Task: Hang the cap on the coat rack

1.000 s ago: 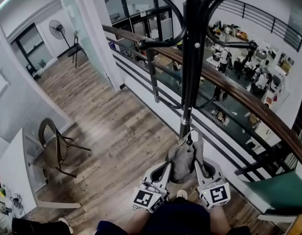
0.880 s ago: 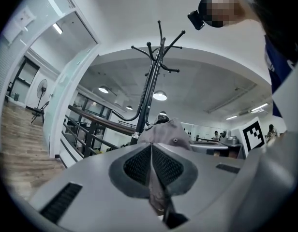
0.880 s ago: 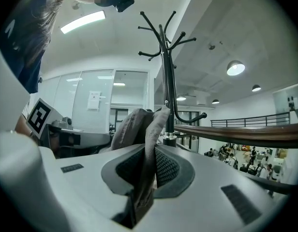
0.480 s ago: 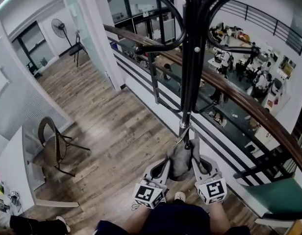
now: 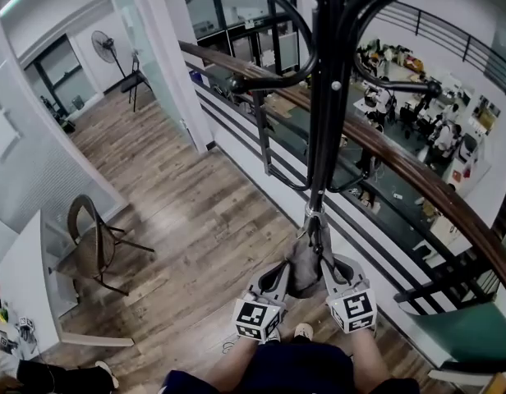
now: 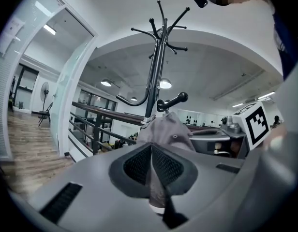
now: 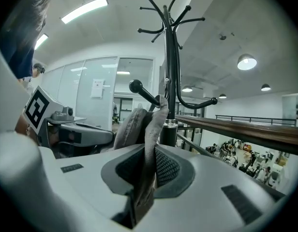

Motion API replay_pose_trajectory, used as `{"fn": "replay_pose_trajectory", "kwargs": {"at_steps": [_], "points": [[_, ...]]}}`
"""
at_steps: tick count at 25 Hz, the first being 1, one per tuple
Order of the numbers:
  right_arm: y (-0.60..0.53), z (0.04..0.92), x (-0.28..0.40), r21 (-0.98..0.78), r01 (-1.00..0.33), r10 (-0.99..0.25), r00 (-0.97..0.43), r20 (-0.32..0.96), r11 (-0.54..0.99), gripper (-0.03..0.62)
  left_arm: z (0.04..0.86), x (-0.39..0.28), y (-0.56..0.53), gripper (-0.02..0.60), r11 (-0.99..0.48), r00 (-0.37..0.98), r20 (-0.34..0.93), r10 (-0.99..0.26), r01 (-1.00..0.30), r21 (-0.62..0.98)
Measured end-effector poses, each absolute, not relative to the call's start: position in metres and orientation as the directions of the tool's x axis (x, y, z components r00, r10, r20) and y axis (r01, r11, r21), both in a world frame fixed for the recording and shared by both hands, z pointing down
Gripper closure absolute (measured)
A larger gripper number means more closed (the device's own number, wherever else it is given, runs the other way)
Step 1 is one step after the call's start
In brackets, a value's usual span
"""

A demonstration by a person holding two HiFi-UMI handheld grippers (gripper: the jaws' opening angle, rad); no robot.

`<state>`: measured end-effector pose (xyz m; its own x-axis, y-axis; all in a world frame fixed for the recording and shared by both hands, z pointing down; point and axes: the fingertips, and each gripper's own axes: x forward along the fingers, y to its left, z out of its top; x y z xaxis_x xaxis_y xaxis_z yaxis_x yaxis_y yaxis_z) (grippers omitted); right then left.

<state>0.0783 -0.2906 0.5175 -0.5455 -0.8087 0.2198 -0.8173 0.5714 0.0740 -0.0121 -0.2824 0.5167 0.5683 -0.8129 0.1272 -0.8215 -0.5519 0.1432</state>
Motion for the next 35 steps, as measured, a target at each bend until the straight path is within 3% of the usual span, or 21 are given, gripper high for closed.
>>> {"fn": "replay_pose_trajectory", "kwargs": {"at_steps": [14,16,18,19,22,24,28,35], "points": [[-0.301,0.549,0.083,-0.045,-0.835,-0.792,-0.536,0.291,0.549,0.523,0.552,-0.010,-0.290,0.572,-0.545,0.573,0.230,-0.787,-0.820,0.175],[-0.299,0.546,0.085,-0.080,-0.837,-0.797,-0.541,0.268,0.541,0.481,0.552,-0.009,-0.291,0.572,-0.555,0.588,0.217,-0.779,-0.808,0.197],[-0.297,0.542,0.090,-0.118,-0.842,-0.810,-0.538,0.233,0.526,0.377,0.549,-0.011,-0.290,0.568,-0.548,0.585,0.191,-0.788,-0.808,0.214],[-0.296,0.539,0.093,-0.126,-0.846,-0.817,-0.533,0.218,0.518,0.356,0.546,-0.013,-0.290,0.549,-0.540,0.577,0.173,-0.798,-0.812,0.220],[-0.294,0.528,0.103,-0.118,-0.867,-0.847,-0.498,0.187,0.484,0.287,0.541,-0.019,-0.290,0.321,-0.512,0.556,0.164,-0.815,-0.823,0.247],[-0.293,0.522,0.111,-0.101,-0.886,-0.870,-0.463,0.167,0.452,0.259,0.542,-0.018,-0.289,0.238,-0.516,0.561,0.187,-0.807,-0.822,0.241],[-0.284,0.512,0.117,-0.041,-0.899,-0.887,-0.436,0.149,0.435,0.212,0.531,-0.015,-0.280,0.235,-0.568,0.593,0.185,-0.784,-0.805,0.172],[-0.252,0.507,0.129,0.045,-0.921,-0.915,-0.377,0.145,0.387,0.204,0.510,-0.035,-0.254,0.235,-0.553,0.568,0.132,-0.812,-0.822,0.135]]}}
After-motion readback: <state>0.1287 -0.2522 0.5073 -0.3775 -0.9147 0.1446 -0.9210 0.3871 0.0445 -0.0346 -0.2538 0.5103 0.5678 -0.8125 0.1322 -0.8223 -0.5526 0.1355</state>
